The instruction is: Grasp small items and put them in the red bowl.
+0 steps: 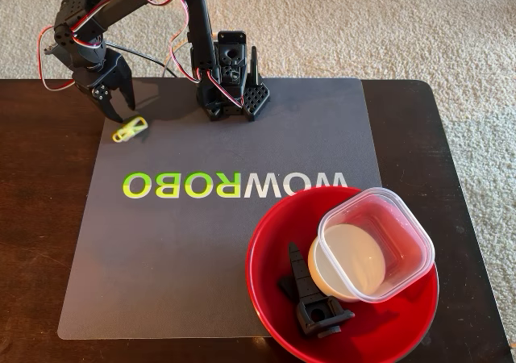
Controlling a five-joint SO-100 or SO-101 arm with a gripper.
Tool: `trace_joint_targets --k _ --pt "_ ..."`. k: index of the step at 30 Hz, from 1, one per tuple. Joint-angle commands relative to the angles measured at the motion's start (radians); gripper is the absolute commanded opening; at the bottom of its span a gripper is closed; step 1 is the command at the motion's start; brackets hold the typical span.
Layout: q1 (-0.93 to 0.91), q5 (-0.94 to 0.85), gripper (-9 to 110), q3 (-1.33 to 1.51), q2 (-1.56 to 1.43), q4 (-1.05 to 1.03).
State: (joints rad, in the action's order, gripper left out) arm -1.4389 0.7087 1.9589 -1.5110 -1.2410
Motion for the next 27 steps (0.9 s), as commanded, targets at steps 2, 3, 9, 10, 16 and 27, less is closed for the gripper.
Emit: trace_joint_targets --k 2,3,9,10,16,27 --pt "0.0 0.014 11 -0.006 0.017 0.005" --pt "0.002 0.014 10 -0.008 0.021 0.005" --pt "0.063 0.02 12 -0.009 -0.038 -0.028" --pt "0.083 0.026 13 -0.002 -0.091 -0.038" --pt "0.179 0.42 14 0.043 -0.342 -0.107" --pt "0.222 0.953 16 0.101 -0.399 -0.074"
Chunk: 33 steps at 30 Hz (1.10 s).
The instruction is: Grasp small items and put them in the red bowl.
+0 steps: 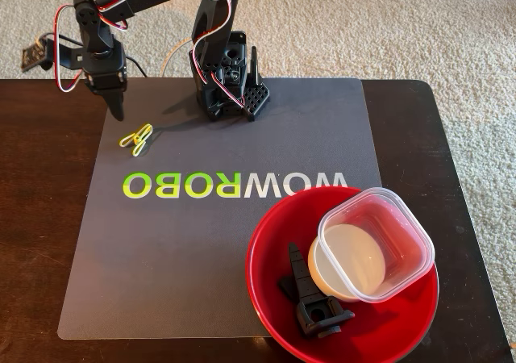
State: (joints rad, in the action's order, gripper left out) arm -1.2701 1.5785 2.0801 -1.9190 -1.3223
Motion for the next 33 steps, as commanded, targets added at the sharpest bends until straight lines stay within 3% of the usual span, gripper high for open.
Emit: trace_joint_targets --k 1,9,12,23,33 --pt "0.074 0.094 16 -0.028 0.017 0.017" --pt "0.204 0.179 20 -0.08 0.14 0.086" --pt "0.202 0.219 23 -0.064 0.179 0.137" --pt "0.201 0.264 20 -0.017 0.218 0.187" --pt "0.129 0.457 23 0.147 0.127 0.253"
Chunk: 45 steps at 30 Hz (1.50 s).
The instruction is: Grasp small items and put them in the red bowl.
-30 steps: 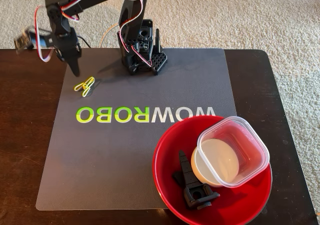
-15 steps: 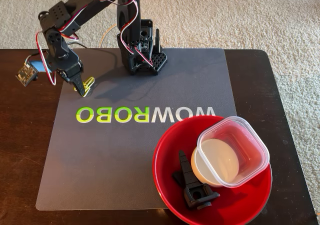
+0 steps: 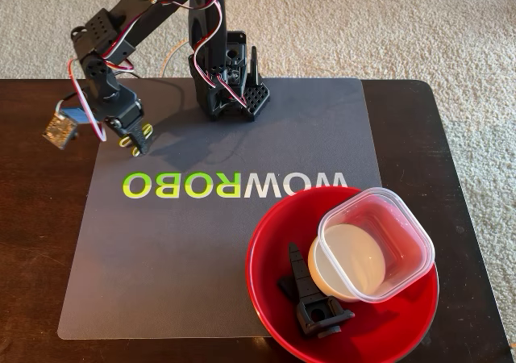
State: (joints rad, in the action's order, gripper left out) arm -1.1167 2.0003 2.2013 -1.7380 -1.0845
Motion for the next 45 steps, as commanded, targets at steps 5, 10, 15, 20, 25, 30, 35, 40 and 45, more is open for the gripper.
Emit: trace_joint_targets --k 5,10,15,20,25,30,35,40,45 --pt "-0.044 0.035 20 0.048 -0.055 0.048" --pt "-0.037 0.006 10 0.057 -0.049 0.069" --pt "-0.035 -0.006 4 0.057 -0.049 0.072" --pt "-0.031 -0.026 1 0.057 -0.066 0.067" --pt "0.054 -0.143 0 0.021 -0.227 -0.061" --pt "0.307 -0.425 0 -0.239 -0.314 -0.4" --pt "0.58 -0.724 0 -0.433 -0.302 -0.476" --pt "0.796 -0.931 0 -0.503 -0.272 -0.468" --pt "1.005 -1.118 0 -0.632 -0.156 -0.446"
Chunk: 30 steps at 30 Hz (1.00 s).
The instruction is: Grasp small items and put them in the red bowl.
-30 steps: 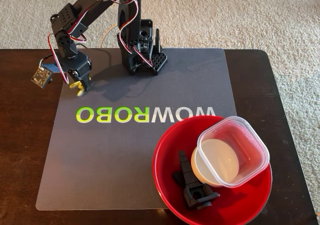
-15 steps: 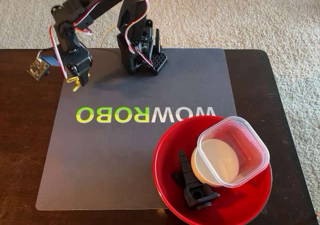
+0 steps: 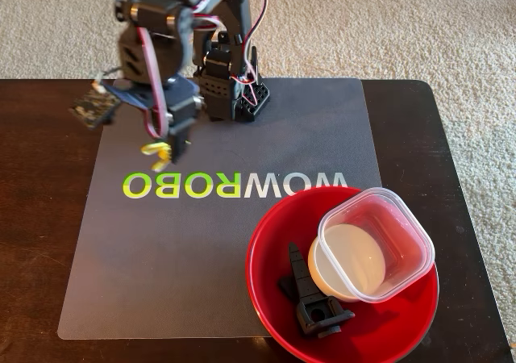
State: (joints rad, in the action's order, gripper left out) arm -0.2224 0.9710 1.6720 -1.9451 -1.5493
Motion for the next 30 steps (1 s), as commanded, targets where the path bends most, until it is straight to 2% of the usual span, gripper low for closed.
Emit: trace_joint_targets --k 1,7,13,18,22,27,30 --pt "0.15 -0.126 0 -0.141 0.094 0.025" --pt "0.362 -0.304 0 -0.422 0.362 0.066" --pt "0.491 -0.428 0 -0.759 0.678 0.064" --pt "0.537 -0.512 0 -1.023 0.974 0.055" --pt "0.555 -0.54 1 -1.066 1.078 0.054" --pt "0.548 -0.549 17 -1.066 1.103 0.034" --pt "0.538 -0.557 22 -1.066 1.06 -0.002"
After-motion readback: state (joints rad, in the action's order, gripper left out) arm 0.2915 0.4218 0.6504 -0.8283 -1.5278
